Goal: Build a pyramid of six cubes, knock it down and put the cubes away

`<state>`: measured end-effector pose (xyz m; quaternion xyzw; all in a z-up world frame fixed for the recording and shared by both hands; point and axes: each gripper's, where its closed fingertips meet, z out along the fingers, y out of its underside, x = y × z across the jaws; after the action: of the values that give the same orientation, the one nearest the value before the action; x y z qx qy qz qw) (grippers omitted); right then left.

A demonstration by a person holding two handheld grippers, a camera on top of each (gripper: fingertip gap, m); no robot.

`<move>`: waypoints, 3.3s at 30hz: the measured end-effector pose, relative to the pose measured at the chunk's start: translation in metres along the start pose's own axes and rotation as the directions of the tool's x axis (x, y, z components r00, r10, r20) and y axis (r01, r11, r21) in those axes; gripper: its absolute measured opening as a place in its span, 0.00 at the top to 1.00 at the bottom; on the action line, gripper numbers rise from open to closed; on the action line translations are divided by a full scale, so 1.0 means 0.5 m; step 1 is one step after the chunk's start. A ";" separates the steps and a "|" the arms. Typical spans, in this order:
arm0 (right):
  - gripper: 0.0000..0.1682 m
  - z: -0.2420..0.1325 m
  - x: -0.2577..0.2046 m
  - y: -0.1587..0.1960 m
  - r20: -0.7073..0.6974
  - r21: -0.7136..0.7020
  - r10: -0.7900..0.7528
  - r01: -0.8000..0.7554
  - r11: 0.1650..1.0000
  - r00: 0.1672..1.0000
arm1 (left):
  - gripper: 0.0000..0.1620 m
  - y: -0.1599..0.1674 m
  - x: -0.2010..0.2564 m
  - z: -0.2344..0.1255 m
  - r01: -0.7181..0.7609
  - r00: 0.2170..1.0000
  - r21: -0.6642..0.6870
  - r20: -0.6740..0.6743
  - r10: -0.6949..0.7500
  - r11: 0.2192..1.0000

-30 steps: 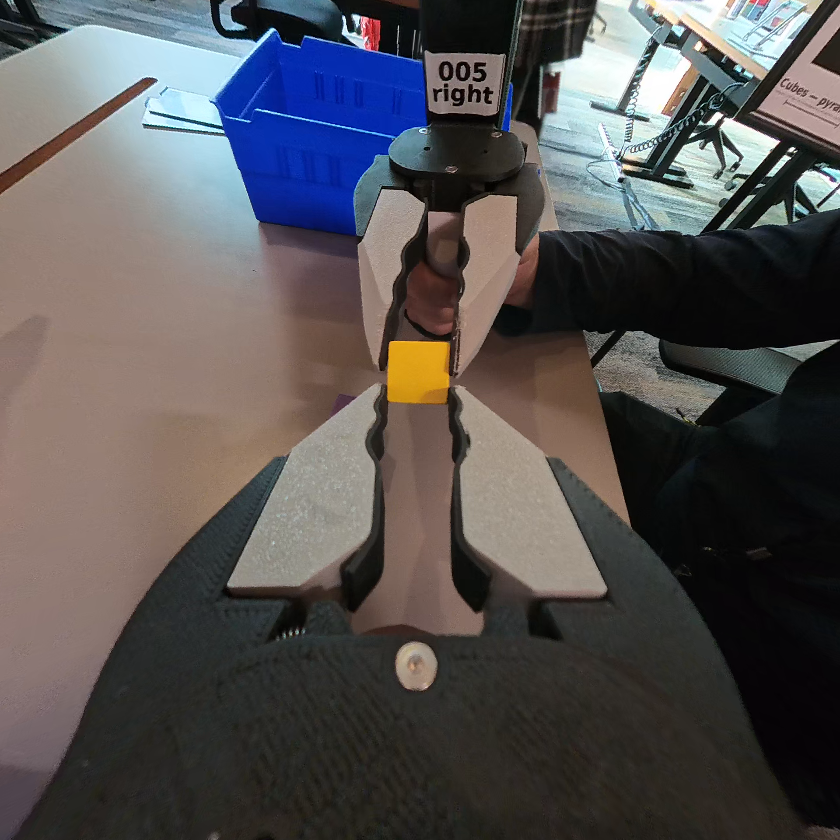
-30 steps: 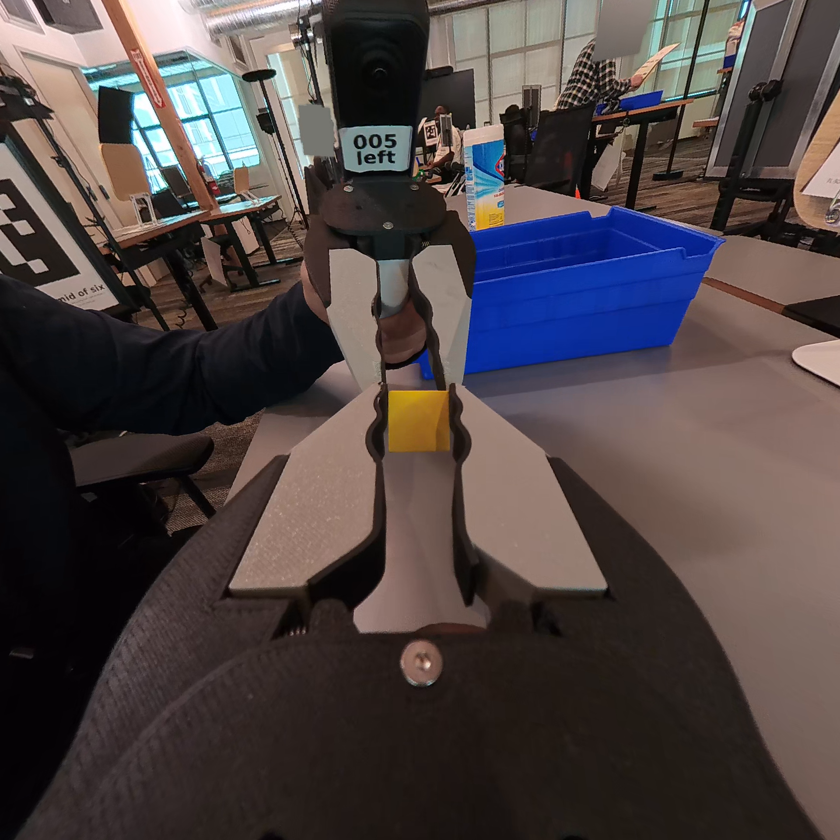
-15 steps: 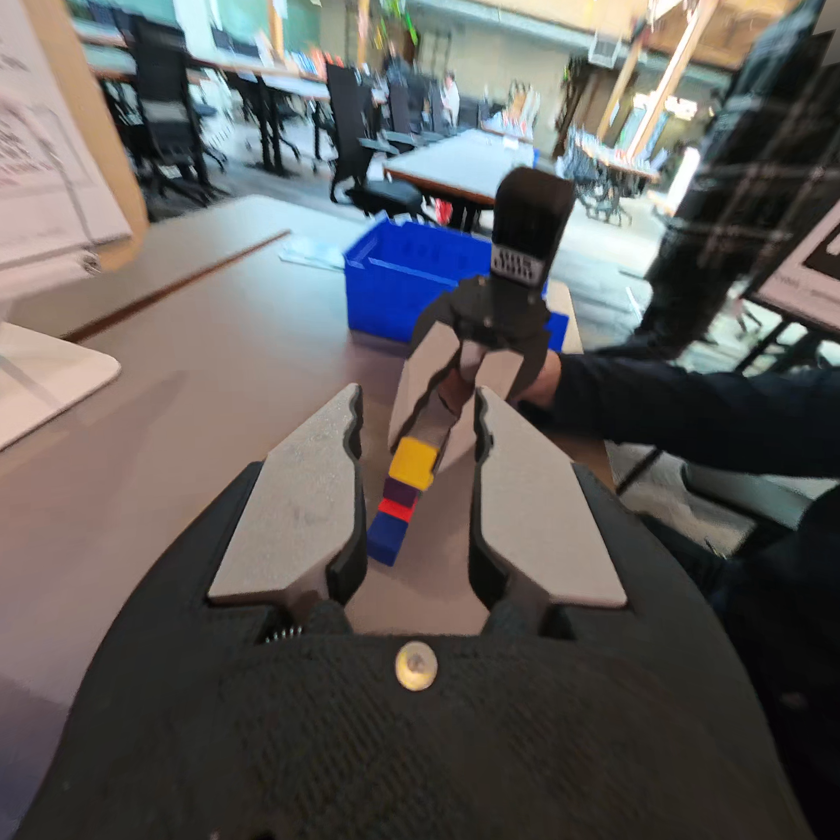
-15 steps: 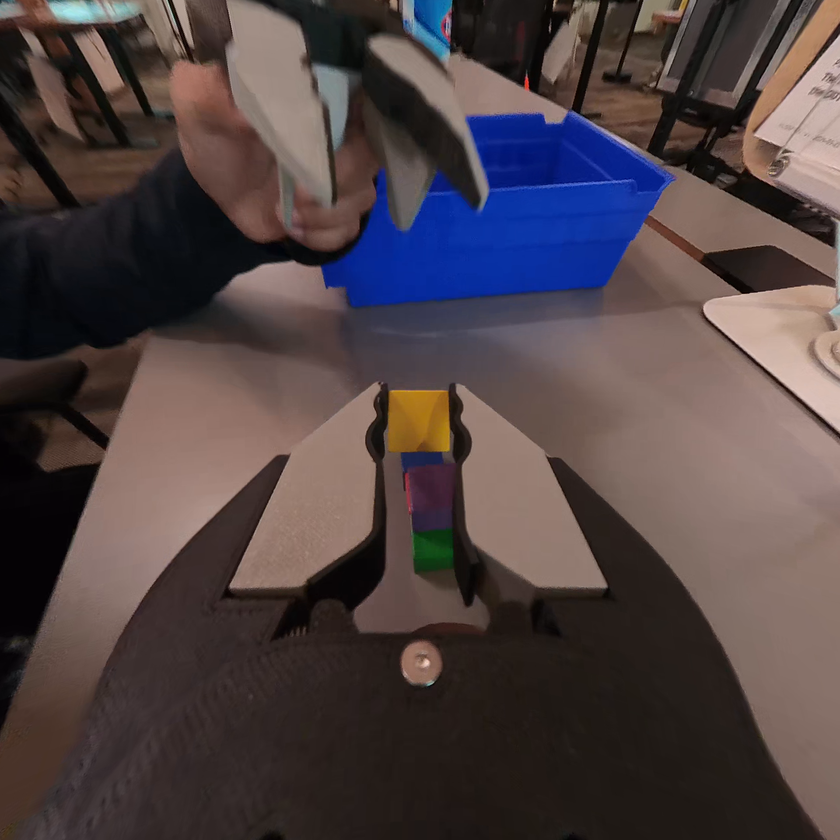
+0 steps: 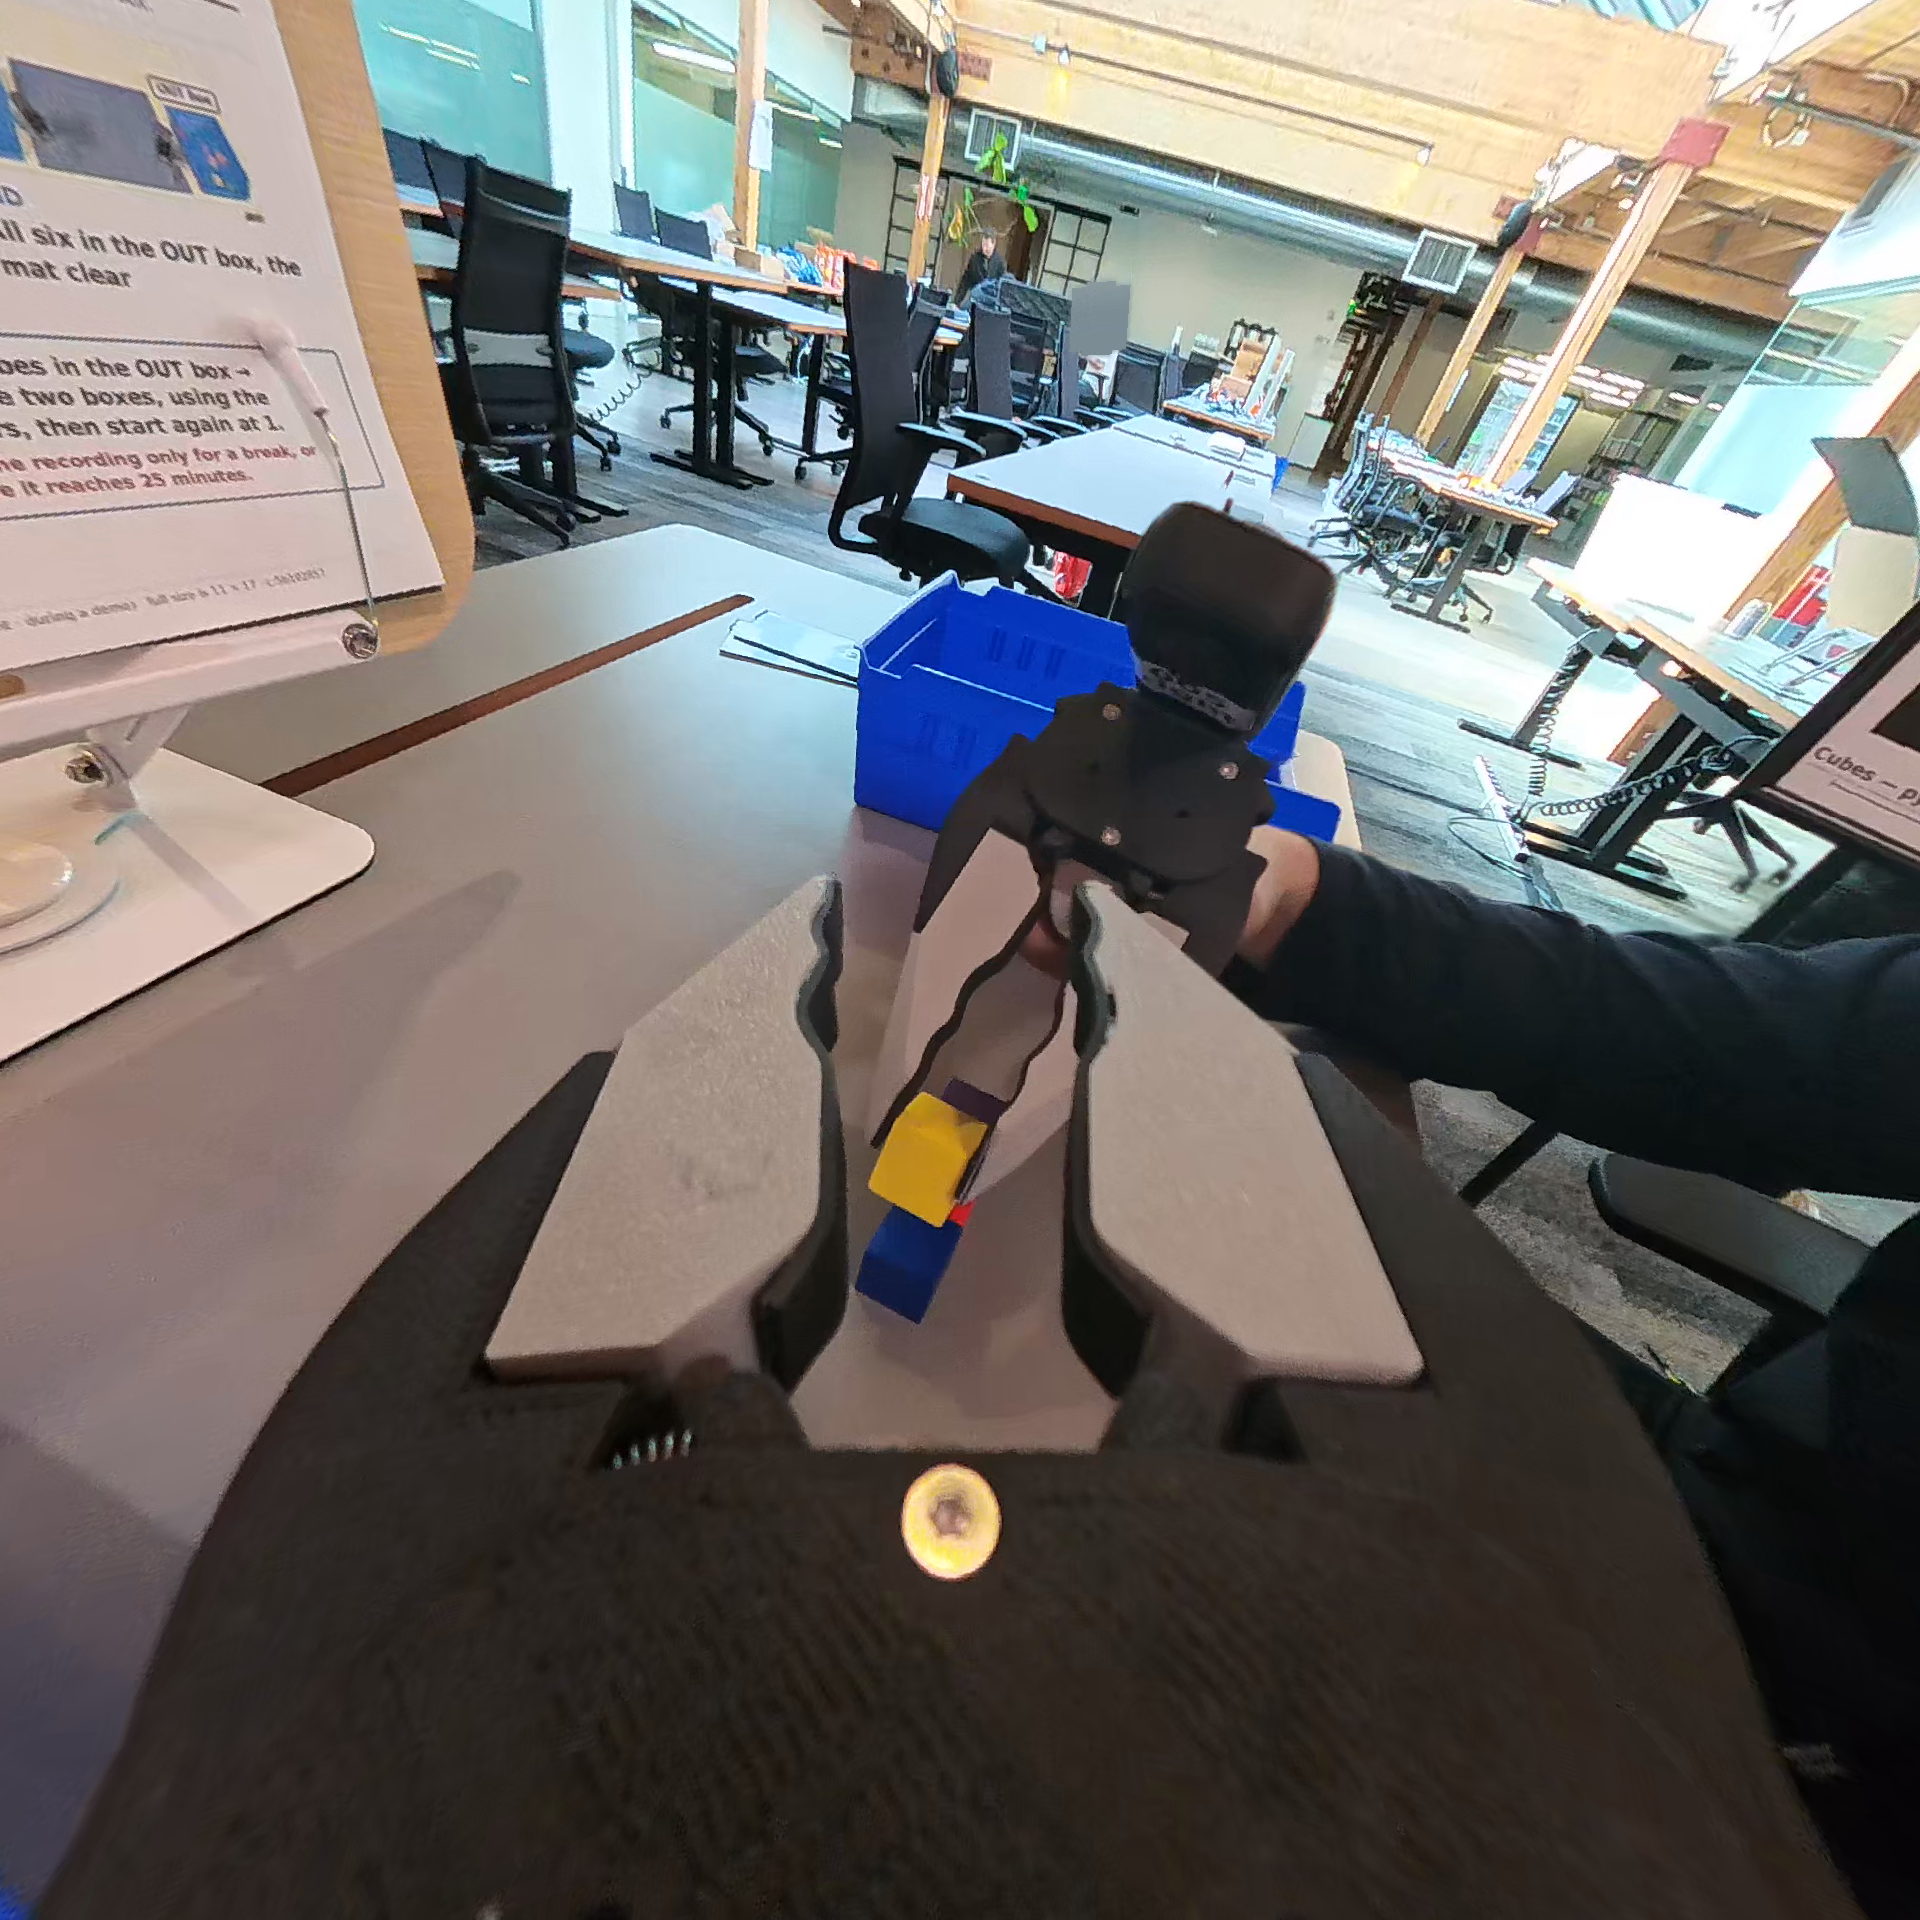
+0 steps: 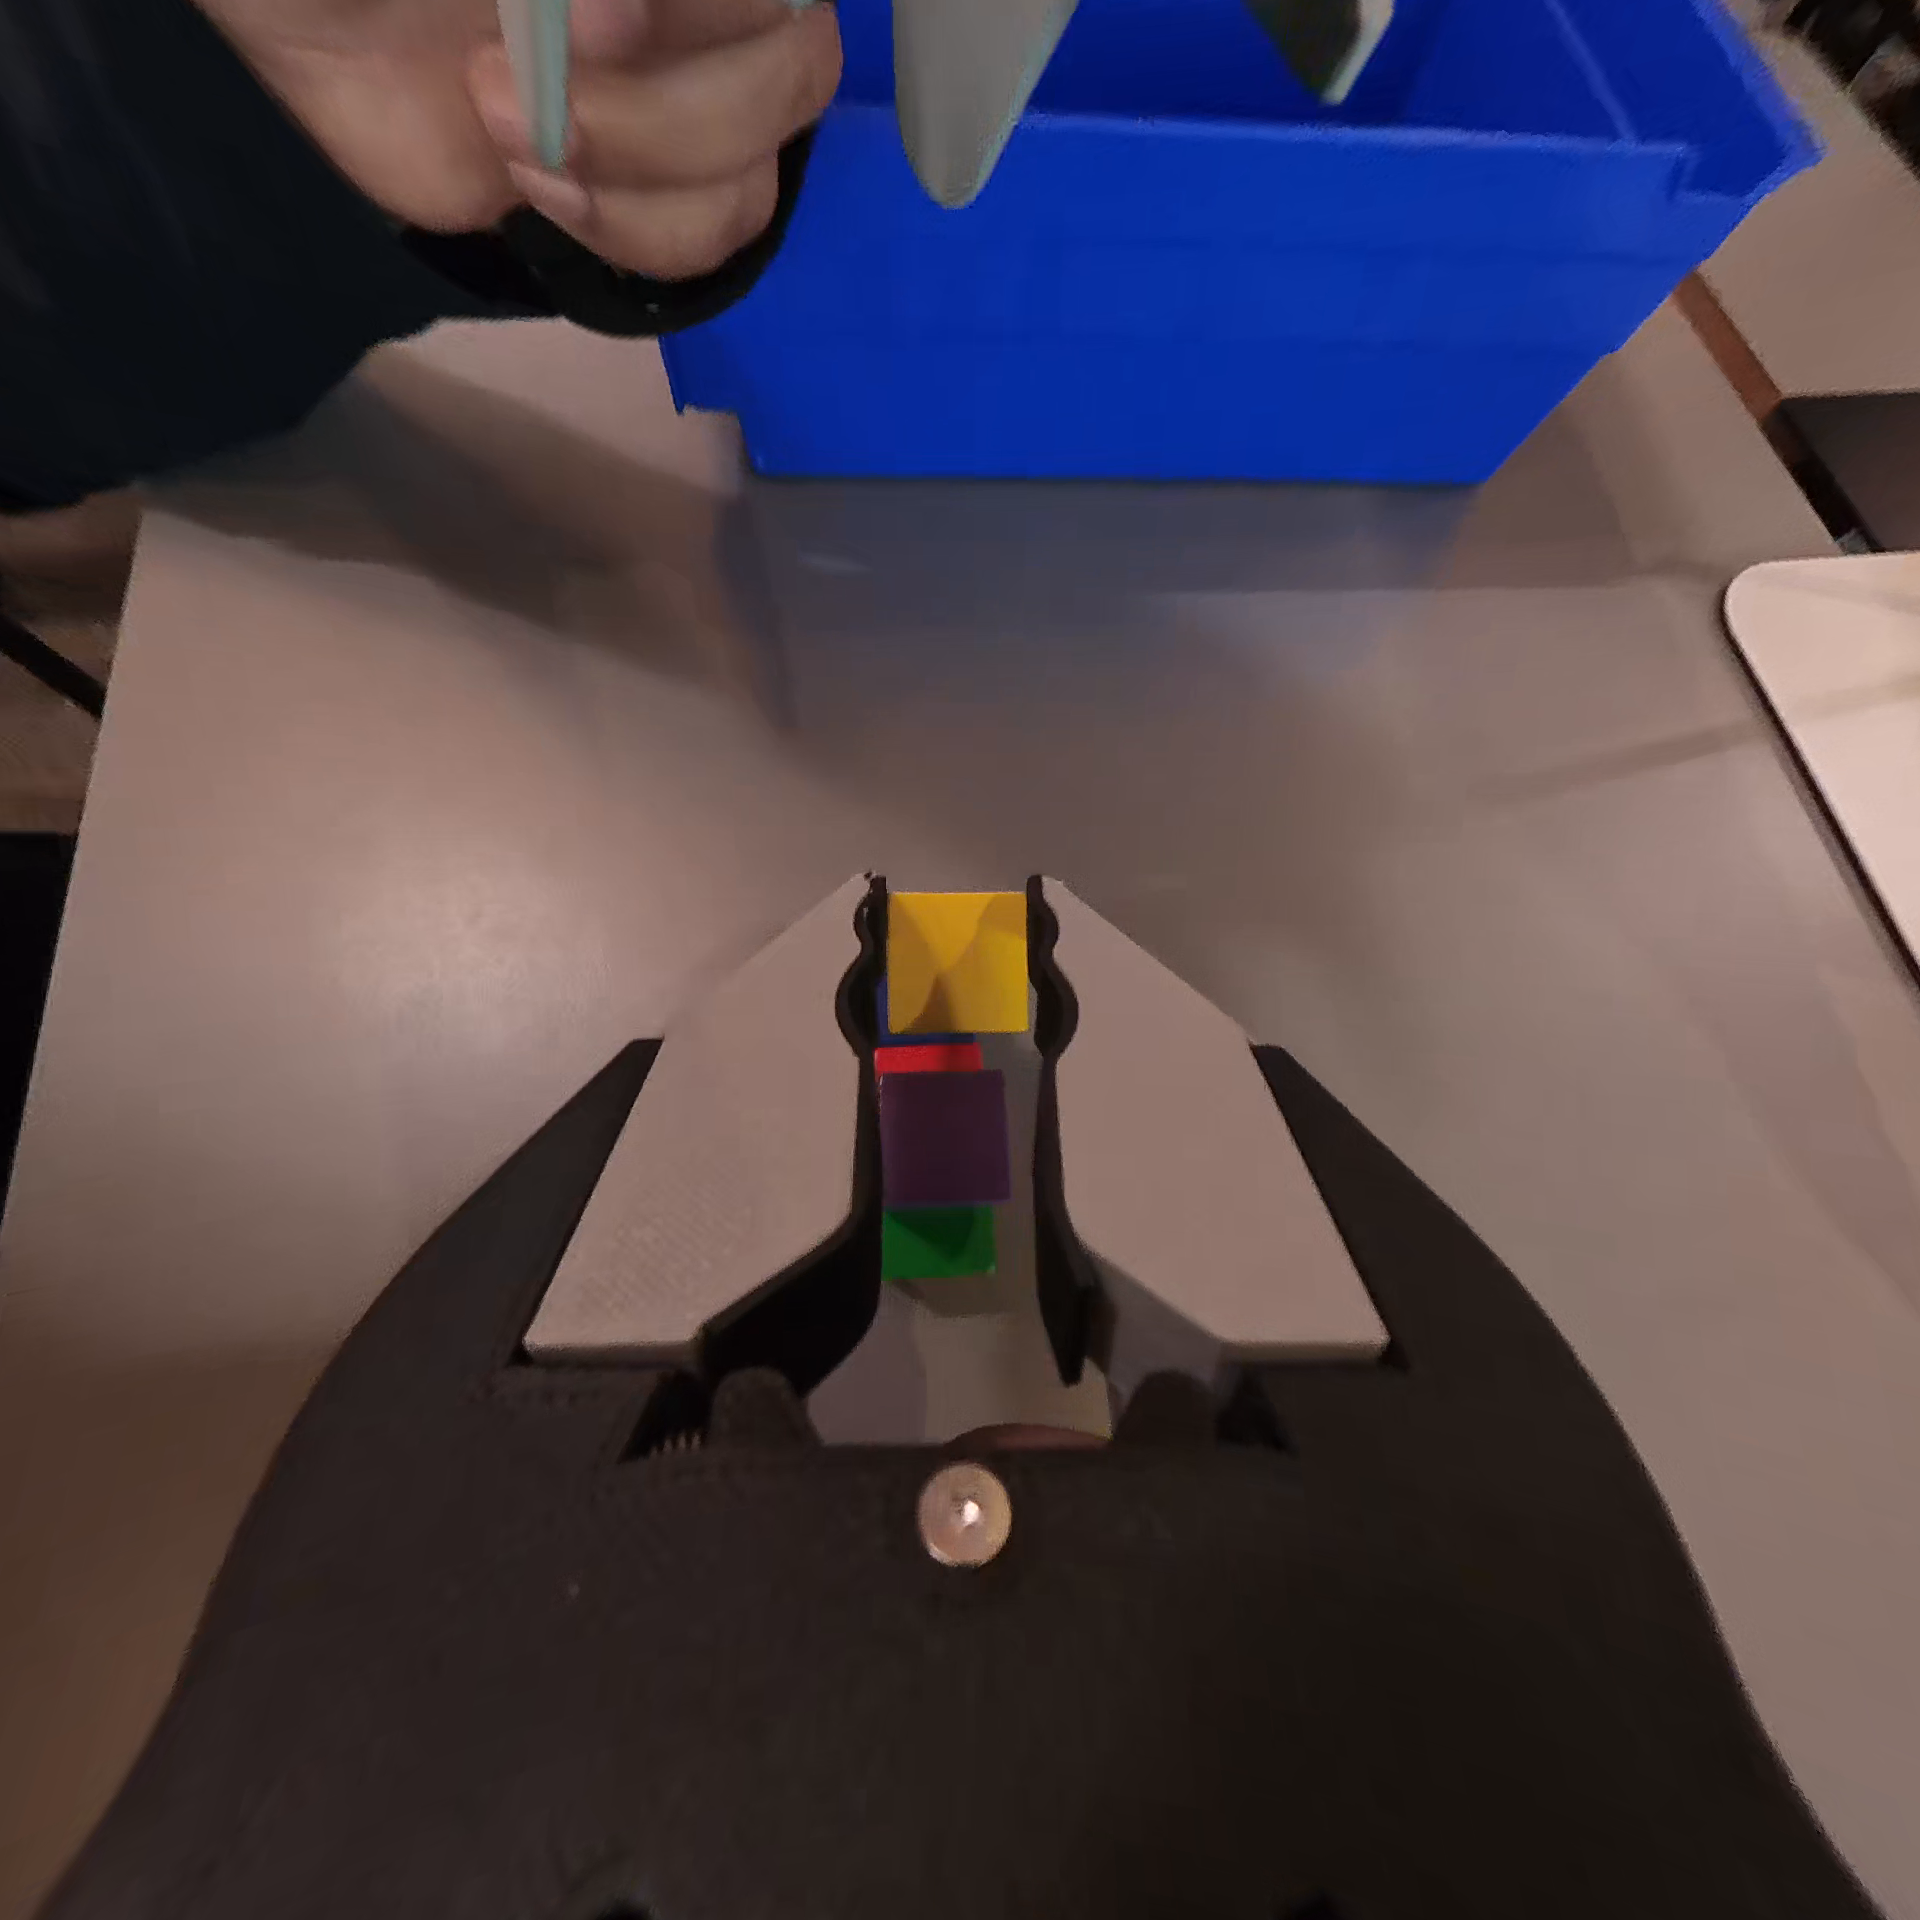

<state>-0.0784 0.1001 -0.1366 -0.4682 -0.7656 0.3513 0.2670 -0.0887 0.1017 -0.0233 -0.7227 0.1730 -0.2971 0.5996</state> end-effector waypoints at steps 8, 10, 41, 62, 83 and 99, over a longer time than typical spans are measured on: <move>0.86 0.013 -0.006 0.024 0.010 -0.075 -0.008 0.009 0.997 1.000 | 0.74 0.012 -0.001 0.008 0.011 1.000 -0.024 -0.009 -0.012 1.000; 0.86 0.012 -0.007 0.023 0.014 -0.071 -0.009 0.009 0.997 1.000 | 0.74 0.013 -0.002 0.008 0.015 1.000 -0.025 -0.012 -0.015 1.000; 0.86 0.009 -0.008 0.028 0.014 -0.150 -0.050 0.051 0.987 0.999 | 0.74 0.022 0.004 0.015 0.030 0.999 -0.041 -0.039 -0.032 0.999; 0.86 0.022 -0.010 0.052 0.068 -0.379 -0.060 0.081 0.922 0.996 | 0.74 0.022 0.004 0.013 0.044 0.998 -0.038 -0.049 -0.046 0.998; 0.82 -0.058 0.054 -0.011 -0.158 0.054 0.048 -0.040 0.998 0.986 | 0.75 0.068 -0.004 0.032 0.053 0.998 -0.147 -0.036 -0.059 0.988; 1.00 -0.202 0.208 0.044 -0.571 0.379 0.242 -0.010 0.925 0.784 | 0.89 0.005 0.002 0.020 -0.043 0.995 -0.016 0.090 0.045 0.999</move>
<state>-0.0358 0.2300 -0.0837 -0.5507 -0.5286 0.3318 0.5543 -0.0814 0.1080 -0.0265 -0.7356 0.1638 -0.2498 0.6081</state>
